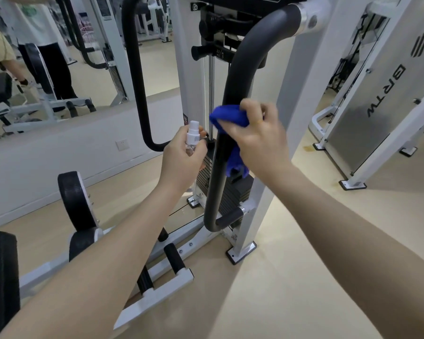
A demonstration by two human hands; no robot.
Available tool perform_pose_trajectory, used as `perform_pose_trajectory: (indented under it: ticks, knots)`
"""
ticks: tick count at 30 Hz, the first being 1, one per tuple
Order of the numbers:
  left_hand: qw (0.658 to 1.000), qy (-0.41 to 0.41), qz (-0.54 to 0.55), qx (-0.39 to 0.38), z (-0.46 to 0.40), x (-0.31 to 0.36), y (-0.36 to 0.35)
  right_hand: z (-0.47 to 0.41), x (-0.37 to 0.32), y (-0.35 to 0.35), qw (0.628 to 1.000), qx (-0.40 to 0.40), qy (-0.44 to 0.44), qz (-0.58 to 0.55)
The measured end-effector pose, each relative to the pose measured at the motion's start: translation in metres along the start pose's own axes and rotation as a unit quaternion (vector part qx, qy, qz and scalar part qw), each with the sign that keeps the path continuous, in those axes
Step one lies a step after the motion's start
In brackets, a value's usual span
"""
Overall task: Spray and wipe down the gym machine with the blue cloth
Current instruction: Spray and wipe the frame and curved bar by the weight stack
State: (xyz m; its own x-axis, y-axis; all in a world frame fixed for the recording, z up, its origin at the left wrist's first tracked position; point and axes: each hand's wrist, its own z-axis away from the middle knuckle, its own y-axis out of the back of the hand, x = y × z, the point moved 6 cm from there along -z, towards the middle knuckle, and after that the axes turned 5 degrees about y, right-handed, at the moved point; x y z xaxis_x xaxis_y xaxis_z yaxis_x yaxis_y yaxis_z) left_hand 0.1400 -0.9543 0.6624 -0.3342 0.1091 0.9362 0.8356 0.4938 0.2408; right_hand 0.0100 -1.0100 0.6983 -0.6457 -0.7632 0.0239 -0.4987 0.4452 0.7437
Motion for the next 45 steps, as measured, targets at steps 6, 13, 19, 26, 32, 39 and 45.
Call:
perform_pose_trajectory:
  ticks: [6, 13, 19, 26, 32, 39, 45]
  knots:
    - [1.000, 0.007, 0.013, 0.007, -0.010, 0.007, -0.012, -0.049, 0.017, 0.051, 0.975, 0.194, -0.019, 0.109]
    - [0.997, -0.046, 0.054, 0.022, -0.019, 0.024, -0.012, -0.011, 0.002, 0.018, 0.981, 0.101, 0.117, 0.114]
    - [0.995, -0.054, 0.081, 0.007, -0.040, 0.048, -0.020, -0.068, 0.034, 0.066, 0.969, 0.227, -0.018, 0.092]
    - [0.992, -0.087, 0.077, -0.057, -0.055, 0.056, -0.022, -0.053, 0.020, 0.054, 0.971, 0.205, 0.098, 0.079]
    - [0.978, -0.005, 0.158, -0.138, -0.075, 0.053, -0.024, -0.067, 0.035, 0.065, 0.970, 0.231, 0.062, 0.040]
    - [0.985, -0.150, -0.042, -0.074, -0.087, 0.094, -0.020, -0.080, 0.050, 0.078, 0.962, 0.246, 0.120, -0.019]
    - [0.981, -0.163, -0.080, -0.072, -0.082, 0.091, -0.023, -0.086, 0.044, 0.082, 0.971, 0.218, 0.043, -0.084]
